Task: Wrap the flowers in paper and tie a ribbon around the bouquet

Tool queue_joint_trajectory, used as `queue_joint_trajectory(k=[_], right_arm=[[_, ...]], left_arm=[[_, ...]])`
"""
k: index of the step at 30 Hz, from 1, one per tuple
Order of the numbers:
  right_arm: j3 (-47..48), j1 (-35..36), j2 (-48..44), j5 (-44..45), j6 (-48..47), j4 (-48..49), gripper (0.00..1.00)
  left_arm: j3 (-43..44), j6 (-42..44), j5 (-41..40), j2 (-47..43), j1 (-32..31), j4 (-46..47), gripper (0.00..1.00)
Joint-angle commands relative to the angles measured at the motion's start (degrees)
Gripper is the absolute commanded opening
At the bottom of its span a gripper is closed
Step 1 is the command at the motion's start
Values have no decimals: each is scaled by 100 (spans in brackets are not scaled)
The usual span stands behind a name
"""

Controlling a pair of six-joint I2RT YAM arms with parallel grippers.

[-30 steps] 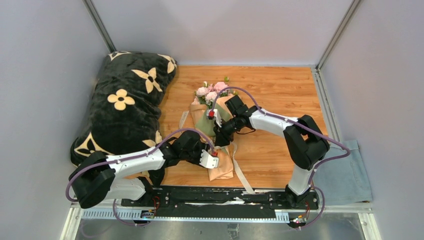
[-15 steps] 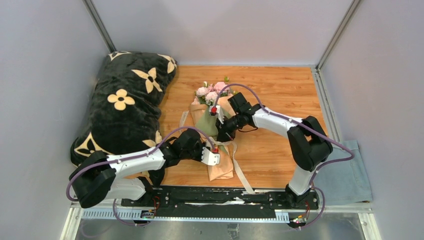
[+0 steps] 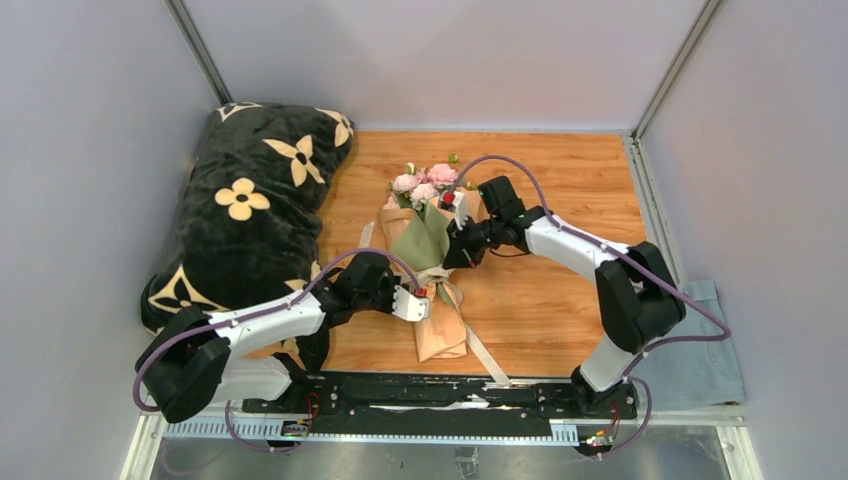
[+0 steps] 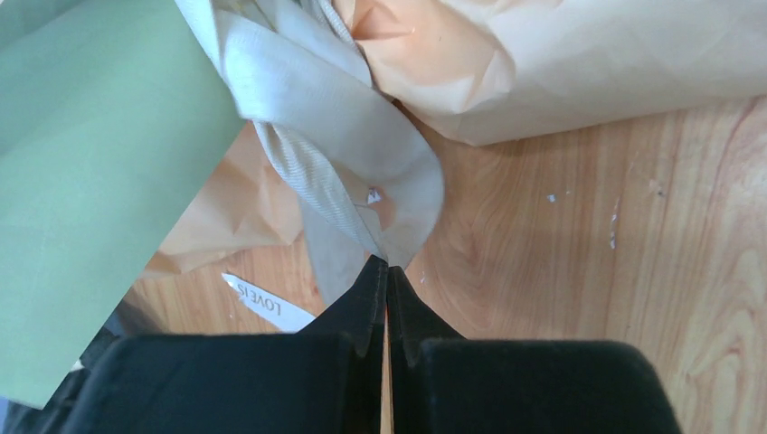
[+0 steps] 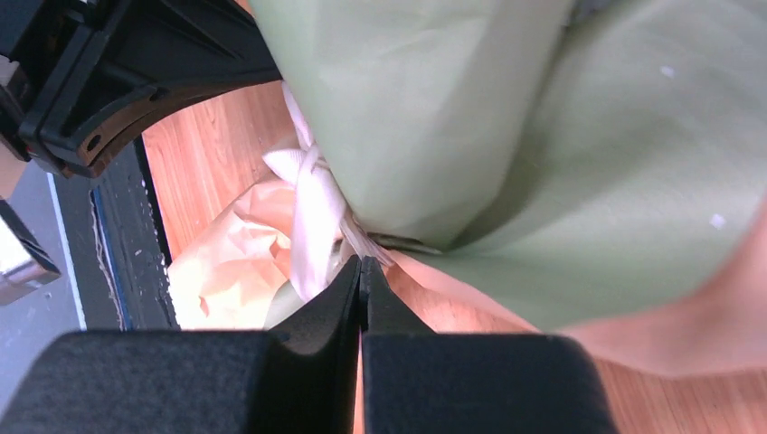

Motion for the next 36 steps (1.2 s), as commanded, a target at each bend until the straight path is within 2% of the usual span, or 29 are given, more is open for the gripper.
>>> queue_joint_trajectory(k=[1,7,13,20,25,30,32,33,34,36], right_arm=[[-389,-254,-418,-42,948,818,0],[-607,-330,-482,221,1244,884,0],[-1077,-822,-779,622,1784,1144,0],[-1458,-1105,-840,678,1967,1188,0],[-1840,-1506,-798,729,2178,1298,0],[-1925,-1596,-613,470,2201,1343,0],[-1901,-1588,-586,316,2262,1446,0],[-1862,-1588,-566,282,2268,1451,0],[-1823,-1588,-546,233,2276,1452,0],[-1763,-1588,-535,221,2283,1452,0]], left_arm=[[46,309,53,-69,134,-68,0],[101,487,129,-58,180,-112,0],[139,763,324,-82,381,-491,0],[28,955,280,-33,418,-462,0],[-143,1262,263,-19,699,-577,0],[-233,1457,312,-44,799,-526,0],[-13,1400,576,-183,732,-753,0],[178,1299,749,-282,623,-869,1],[377,1104,898,-388,484,-942,9],[644,441,1230,-497,291,-898,35]])
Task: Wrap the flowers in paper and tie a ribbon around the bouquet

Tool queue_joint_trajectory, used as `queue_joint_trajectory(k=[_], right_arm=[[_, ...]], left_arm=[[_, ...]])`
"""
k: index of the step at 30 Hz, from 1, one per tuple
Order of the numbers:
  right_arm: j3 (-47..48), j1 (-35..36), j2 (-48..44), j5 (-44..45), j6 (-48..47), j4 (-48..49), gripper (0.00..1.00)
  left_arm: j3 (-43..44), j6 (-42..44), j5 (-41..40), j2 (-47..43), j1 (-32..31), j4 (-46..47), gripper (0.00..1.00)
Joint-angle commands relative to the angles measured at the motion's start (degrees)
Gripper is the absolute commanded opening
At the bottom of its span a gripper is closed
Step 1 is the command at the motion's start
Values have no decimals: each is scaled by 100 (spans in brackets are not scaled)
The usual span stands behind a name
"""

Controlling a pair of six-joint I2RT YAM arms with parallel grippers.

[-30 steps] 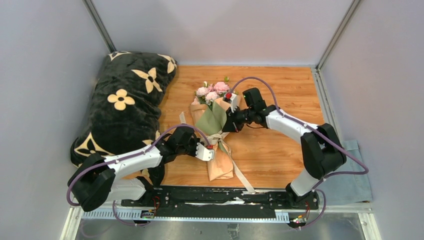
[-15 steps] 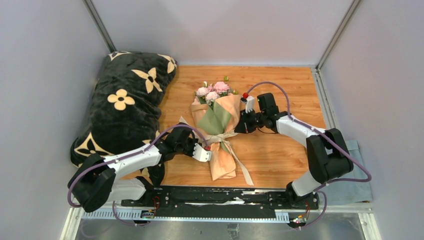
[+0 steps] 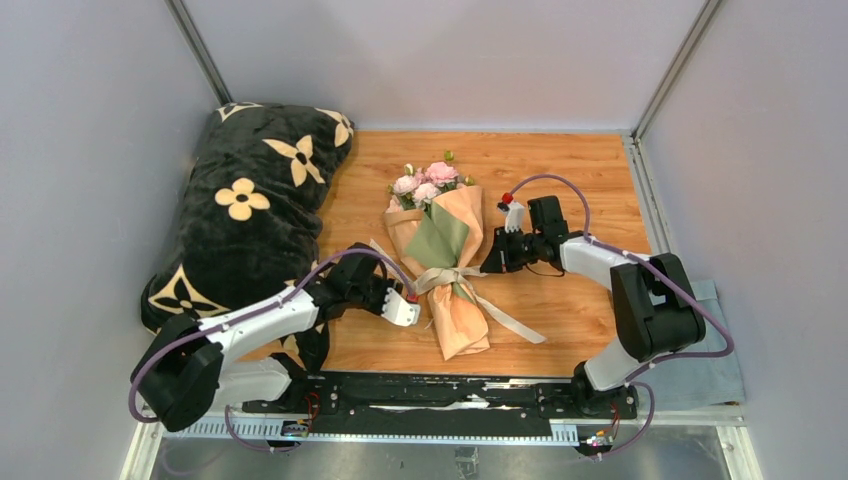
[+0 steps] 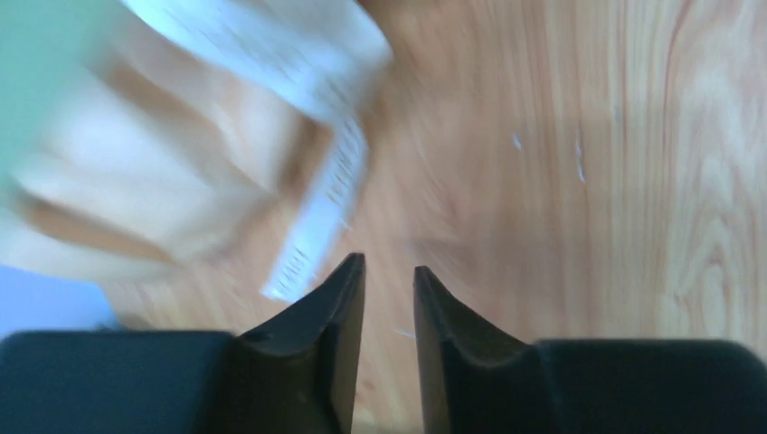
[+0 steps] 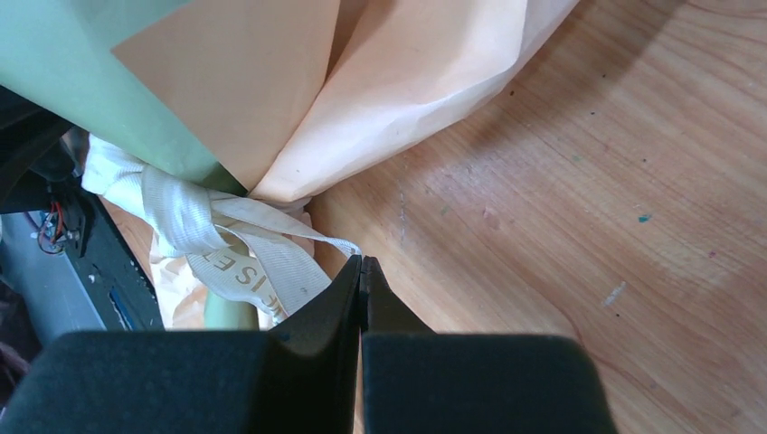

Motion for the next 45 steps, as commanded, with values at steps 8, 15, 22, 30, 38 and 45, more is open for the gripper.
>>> queue_joint_trajectory(k=[8,15,22,30,38,45], right_arm=[[137,-43,24,-212,17,52,0],[112,-43,107,-274,82,246,0],[97,-43,104,-310,62,332,0],[97,-43,140,-328,23,376,0],[-1,-171,0,10,69,350,0],[-247,-407,-45,333,5,14,0]], left_arm=[[223,-1586,1082,-64,-647,951,81],[182,-2090,913,405,-934,1789,84],[56,-1857,374,713,-984,2468,71],[35,-1643,244,815,-983,2464,25],[77,-1389,-147,626,-976,1978,0],[334,-976,-476,451,-420,992,0]])
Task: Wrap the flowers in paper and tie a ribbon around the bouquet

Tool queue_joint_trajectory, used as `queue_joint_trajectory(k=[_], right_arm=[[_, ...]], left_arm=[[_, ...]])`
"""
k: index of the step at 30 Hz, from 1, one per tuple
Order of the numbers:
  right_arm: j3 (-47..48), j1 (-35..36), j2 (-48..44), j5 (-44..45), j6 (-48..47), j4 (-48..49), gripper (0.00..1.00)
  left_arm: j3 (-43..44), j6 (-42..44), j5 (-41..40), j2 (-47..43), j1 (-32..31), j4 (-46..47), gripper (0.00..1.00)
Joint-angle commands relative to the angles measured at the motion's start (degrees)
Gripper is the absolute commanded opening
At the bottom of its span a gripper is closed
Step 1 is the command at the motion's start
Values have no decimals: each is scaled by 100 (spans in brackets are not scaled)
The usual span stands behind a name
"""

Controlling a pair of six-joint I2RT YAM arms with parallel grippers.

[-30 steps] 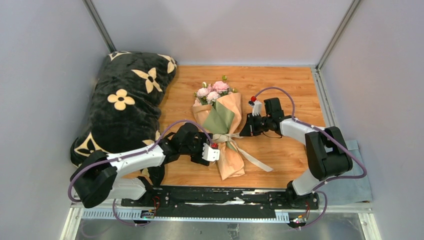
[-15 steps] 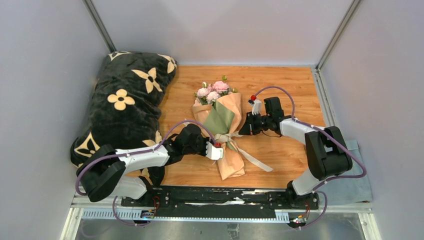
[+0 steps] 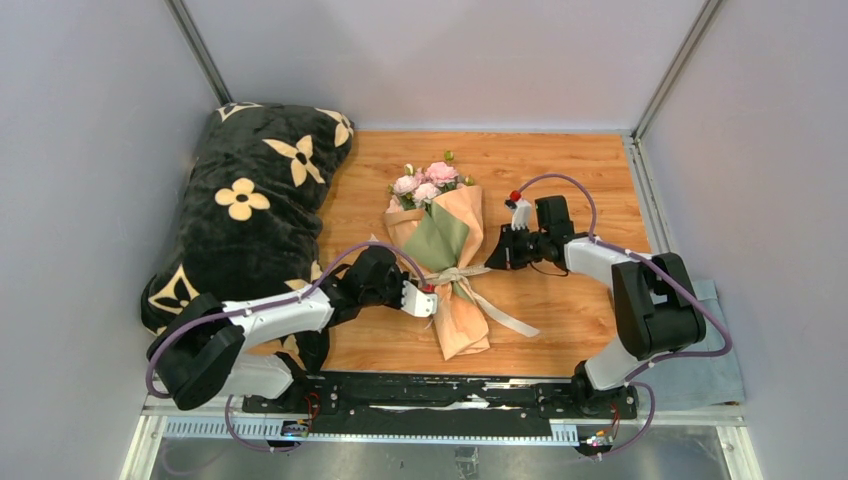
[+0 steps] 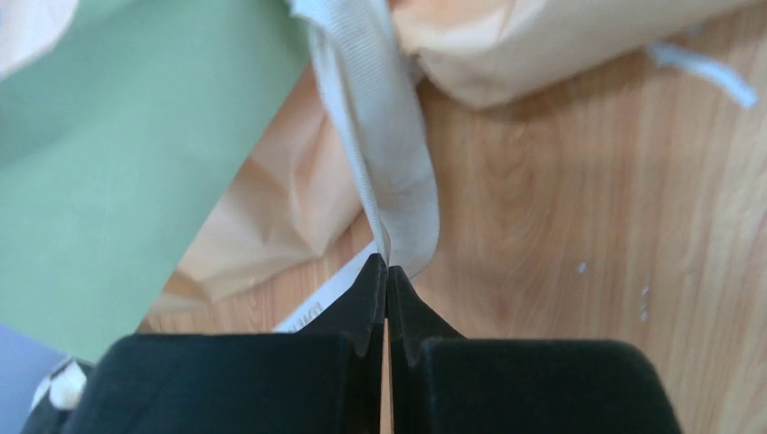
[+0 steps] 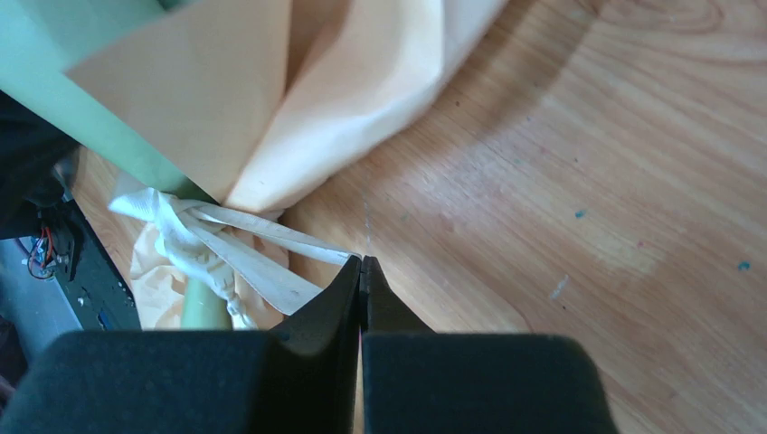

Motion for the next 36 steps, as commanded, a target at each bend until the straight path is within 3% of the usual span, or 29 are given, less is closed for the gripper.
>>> queue_joint_trajectory(k=[1,15,28,36], right_arm=[[-248,-226,-81,432,-29,-338,0],[-666,-871,-160,838,134,-447,0],[-517,-1092,-568,1578,19,-786,0],[-510,-1092,-325,1320,111,-699,0]], left_arm=[[255,315,-220,-177,430,-775,0],[-278,1436,-146,-269,1243,-851,0],[-338,1666,-98,-420,1345,-913,0],[-499,1947,-79,-396,1473,-818,0]])
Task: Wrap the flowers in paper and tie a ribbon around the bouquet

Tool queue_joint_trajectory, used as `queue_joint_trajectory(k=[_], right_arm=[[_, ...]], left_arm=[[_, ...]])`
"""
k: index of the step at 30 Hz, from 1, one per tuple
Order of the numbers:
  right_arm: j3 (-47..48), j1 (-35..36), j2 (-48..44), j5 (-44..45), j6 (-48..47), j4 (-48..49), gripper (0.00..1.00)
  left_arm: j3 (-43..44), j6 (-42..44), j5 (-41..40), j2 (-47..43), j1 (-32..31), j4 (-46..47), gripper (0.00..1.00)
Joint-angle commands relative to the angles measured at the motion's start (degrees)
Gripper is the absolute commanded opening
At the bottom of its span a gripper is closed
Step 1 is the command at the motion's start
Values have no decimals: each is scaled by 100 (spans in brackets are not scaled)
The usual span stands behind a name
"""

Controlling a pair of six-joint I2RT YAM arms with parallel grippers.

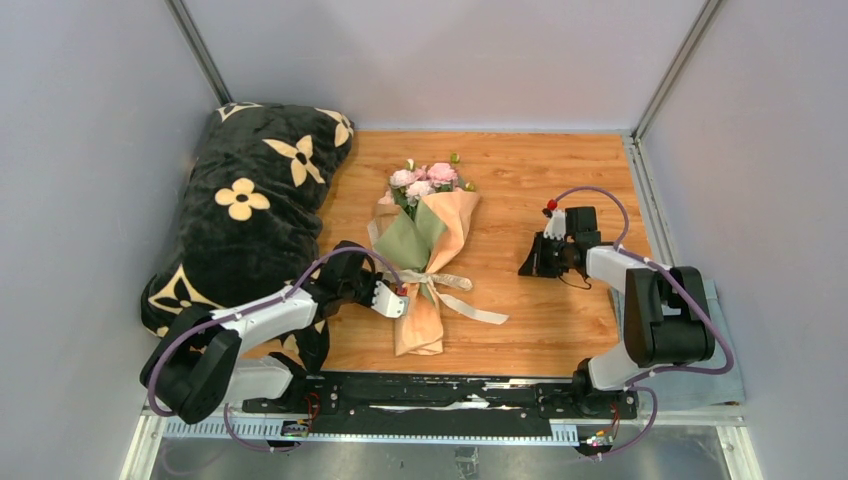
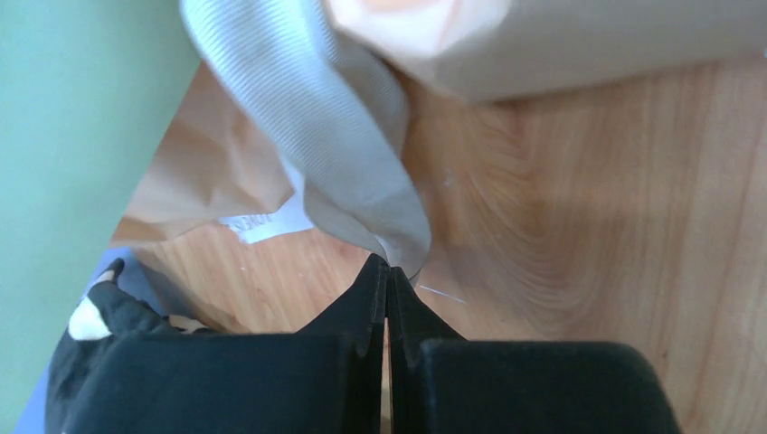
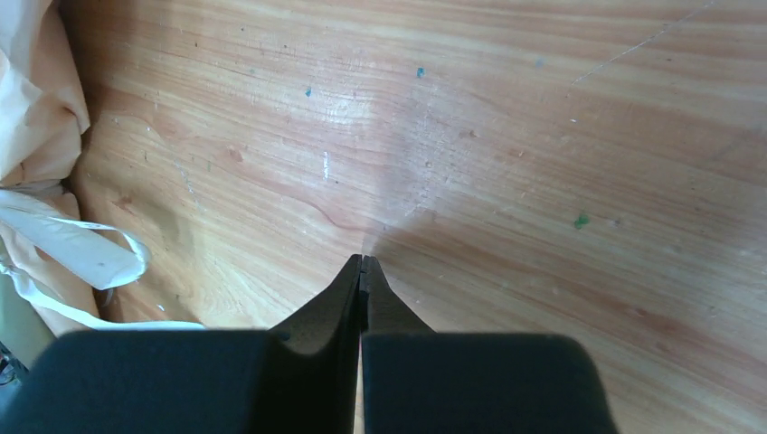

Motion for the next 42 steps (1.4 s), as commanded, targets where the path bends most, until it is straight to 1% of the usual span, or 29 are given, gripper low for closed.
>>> queue_joint_trajectory(k=[1,2,4,5,6,7,8,9,10,11,13,15,17,18,20,23,26,29,31,33,34,35,36,37,38,39,40,42], right_arm=[[27,-56,51,211,-122,-99,0],[19,-56,29,7,-205,-21,0],[59,-5,-48,-782,-485,128,0],[106,85,-134,-1111,-714,179,6],[126,242,-242,-1192,-798,288,17],[98,417,-364,-1285,-901,513,31],[57,651,-466,-1300,-1048,684,53],[44,902,-523,-1268,-1326,766,64],[48,1150,-535,-1256,-1700,773,69],[96,1352,-479,-1215,-1920,796,71],[242,1590,-278,-1488,-2327,810,72],[576,1744,25,-1696,-2763,557,73],[1047,1903,414,-1938,-3176,-113,73],[1273,2001,600,-1884,-3381,-538,73],[1596,2159,923,-1852,-3589,-911,71],[1897,2315,1302,-1960,-3787,-1402,63],[2150,2423,1583,-1985,-3892,-1762,60],[2206,2462,1735,-1955,-3801,-1753,61],[2138,2481,1825,-1978,-3630,-1549,63],[2101,2529,1907,-1943,-3553,-1459,63],[2076,2550,1937,-1863,-3469,-1392,61],[2052,2561,1958,-1787,-3406,-1320,57],[2037,2563,1970,-1705,-3342,-1267,50],[2033,2558,1962,-1629,-3295,-1233,39],[2037,2555,1956,-1483,-3208,-1214,21],[2059,2531,1946,-1314,-3086,-1212,5],[2085,2485,1952,-1158,-2946,-1242,0],[2070,2289,1916,-871,-2483,-1268,0]], left_arm=[[-88,167,-94,-90,85,-286,0],[-31,126,51,-172,85,-384,0],[81,48,228,-266,87,-495,0],[117,6,280,-269,85,-484,0],[148,-38,261,-249,85,-465,0],[161,-50,223,-238,85,-460,0],[161,-25,203,-247,85,-468,0],[154,2,196,-269,85,-480,0],[146,34,208,-293,85,-494,0],[137,65,231,-329,87,-507,0],[138,87,271,-339,87,-523,0],[137,117,266,-344,86,-495,0],[127,134,237,-367,85,-468,0],[135,151,212,-380,92,-465,0],[132,183,182,-397,96,-465,0],[108,174,160,-406,102,-447,0],[72,167,174,-442,103,-444,0],[32,168,145,-461,105,-410,0],[-2,181,139,-453,109,-357,0],[-30,188,150,-451,116,-308,0],[-35,176,158,-444,112,-287,0],[-35,171,160,-447,114,-282,0],[-36,167,156,-453,114,-285,0],[-36,169,142,-454,112,-295,0],[-31,183,112,-466,111,-304,0],[-27,205,68,-469,118,-312,0],[-27,235,-2,-463,138,-318,0],[-25,350,-123,-443,235,-328,0]])
